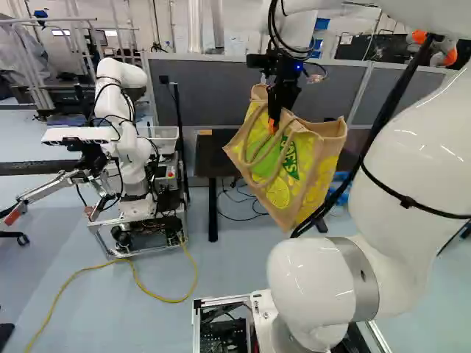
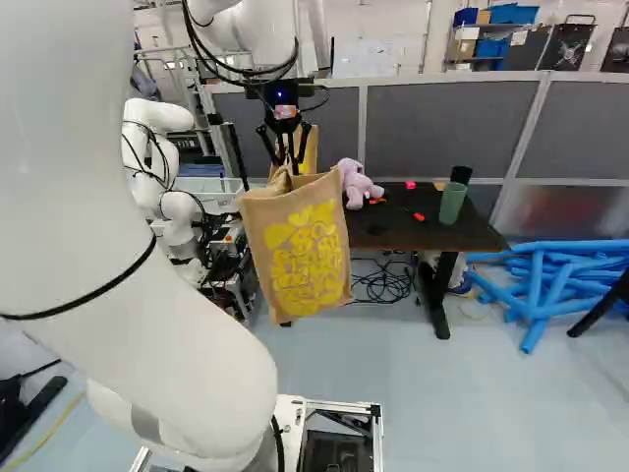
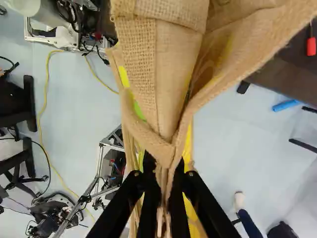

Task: Pick up the bag on the ground and place it on the table

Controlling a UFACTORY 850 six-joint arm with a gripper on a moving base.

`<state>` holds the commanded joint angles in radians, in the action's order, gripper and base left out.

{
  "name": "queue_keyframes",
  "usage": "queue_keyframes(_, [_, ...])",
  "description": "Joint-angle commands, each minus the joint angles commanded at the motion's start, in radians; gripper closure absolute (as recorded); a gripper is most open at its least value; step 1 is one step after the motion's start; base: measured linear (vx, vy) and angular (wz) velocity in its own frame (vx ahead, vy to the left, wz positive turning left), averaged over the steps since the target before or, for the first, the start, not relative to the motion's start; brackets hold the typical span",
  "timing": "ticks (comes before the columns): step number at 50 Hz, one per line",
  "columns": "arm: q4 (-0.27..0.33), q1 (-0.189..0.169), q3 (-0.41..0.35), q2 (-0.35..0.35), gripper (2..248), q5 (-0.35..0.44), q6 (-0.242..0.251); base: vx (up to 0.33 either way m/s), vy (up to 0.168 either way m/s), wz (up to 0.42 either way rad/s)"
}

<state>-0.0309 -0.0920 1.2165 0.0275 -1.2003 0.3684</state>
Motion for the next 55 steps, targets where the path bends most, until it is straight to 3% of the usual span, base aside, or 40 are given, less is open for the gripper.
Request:
queue_keyframes(10, [0.000,0.000,0.000,0.000,224,0.000,0.000,0.162,-0.023,0.183])
queue_keyframes(55, [0.000,0.000,0.000,0.000,224,0.000,0.000,0.156,-0.021,-0.016])
